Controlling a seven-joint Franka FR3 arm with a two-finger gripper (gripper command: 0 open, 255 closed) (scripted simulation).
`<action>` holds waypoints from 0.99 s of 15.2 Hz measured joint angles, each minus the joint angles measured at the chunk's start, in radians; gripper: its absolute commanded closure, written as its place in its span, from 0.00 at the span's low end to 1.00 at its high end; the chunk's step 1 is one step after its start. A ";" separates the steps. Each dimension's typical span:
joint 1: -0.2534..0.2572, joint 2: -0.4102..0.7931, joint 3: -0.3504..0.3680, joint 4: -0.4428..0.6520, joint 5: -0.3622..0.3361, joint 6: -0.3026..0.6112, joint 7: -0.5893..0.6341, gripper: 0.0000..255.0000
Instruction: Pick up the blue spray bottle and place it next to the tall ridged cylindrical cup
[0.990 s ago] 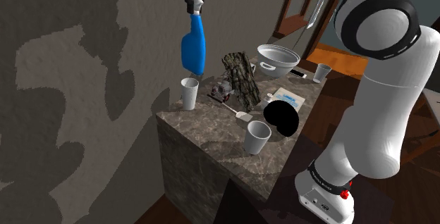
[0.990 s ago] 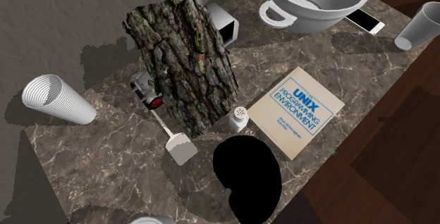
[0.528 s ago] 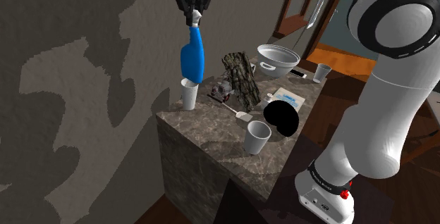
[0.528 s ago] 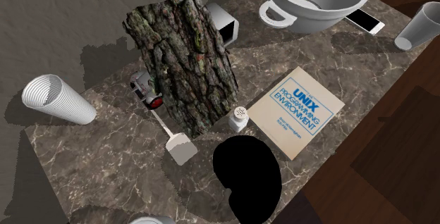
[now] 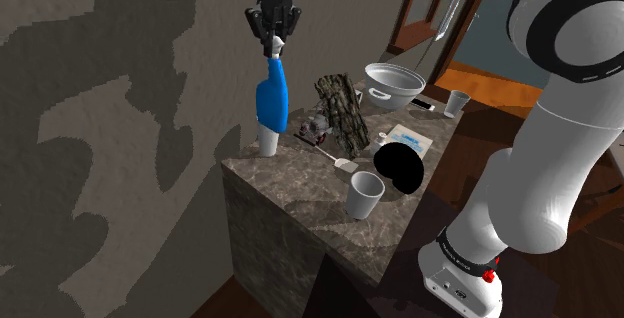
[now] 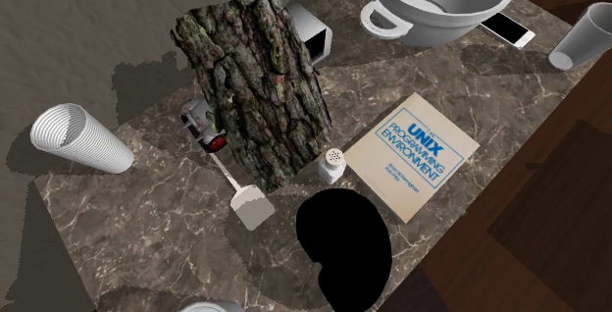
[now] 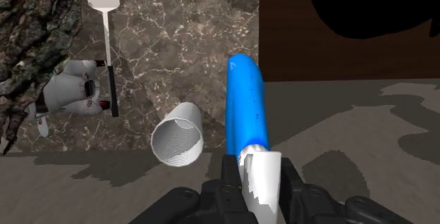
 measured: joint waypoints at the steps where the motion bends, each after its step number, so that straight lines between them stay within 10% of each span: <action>1: 0.000 -0.005 0.000 -0.020 0.000 0.015 0.000 1.00; 15: -0.004 -0.045 -0.003 -0.262 0.003 0.217 -0.002 1.00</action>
